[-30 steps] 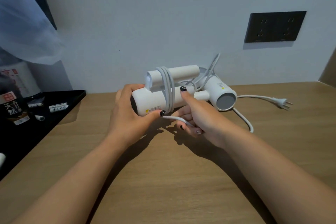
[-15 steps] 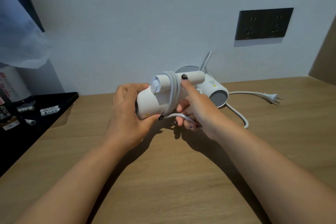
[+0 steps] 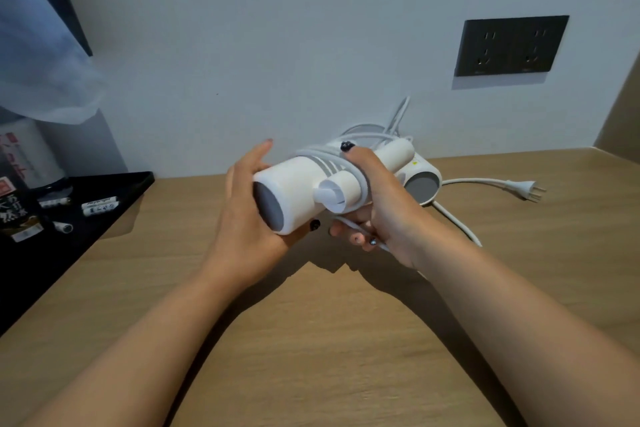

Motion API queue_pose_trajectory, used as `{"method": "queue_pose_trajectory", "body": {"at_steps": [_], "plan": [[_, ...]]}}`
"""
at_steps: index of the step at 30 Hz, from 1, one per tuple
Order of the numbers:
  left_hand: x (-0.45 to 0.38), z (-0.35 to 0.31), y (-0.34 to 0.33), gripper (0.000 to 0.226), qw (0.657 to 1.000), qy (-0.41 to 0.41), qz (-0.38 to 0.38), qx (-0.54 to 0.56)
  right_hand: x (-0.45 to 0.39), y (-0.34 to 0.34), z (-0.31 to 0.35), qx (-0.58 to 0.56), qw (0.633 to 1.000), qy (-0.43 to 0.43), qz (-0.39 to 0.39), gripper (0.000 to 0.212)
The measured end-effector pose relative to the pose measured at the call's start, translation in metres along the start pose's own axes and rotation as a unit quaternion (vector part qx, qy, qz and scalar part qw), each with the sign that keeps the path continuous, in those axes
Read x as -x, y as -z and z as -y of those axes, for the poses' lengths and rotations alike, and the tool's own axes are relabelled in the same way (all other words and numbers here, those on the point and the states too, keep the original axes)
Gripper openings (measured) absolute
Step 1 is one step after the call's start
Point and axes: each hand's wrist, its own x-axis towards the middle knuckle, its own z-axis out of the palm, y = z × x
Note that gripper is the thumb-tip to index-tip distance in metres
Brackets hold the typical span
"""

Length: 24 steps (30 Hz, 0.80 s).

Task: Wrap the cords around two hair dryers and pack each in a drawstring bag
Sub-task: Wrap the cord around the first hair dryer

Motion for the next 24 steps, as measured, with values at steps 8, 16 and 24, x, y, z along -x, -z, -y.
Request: {"method": "queue_pose_trajectory", "body": {"at_steps": [8,16,24], "plan": [[0.001,0.001,0.010,0.098,0.837,0.261,0.191,0.441,-0.005,0.004,-0.010,0.041,0.966,0.240,-0.083,0.036],[0.001,0.002,0.012,0.097,0.829,0.227,0.242,0.451,-0.002,0.005,-0.013,0.260,0.909,0.320,-0.063,0.037],[-0.008,0.004,0.021,0.099,0.900,0.196,0.133,0.365,0.002,0.016,0.003,0.300,0.909,0.274,-0.088,0.087]]}}
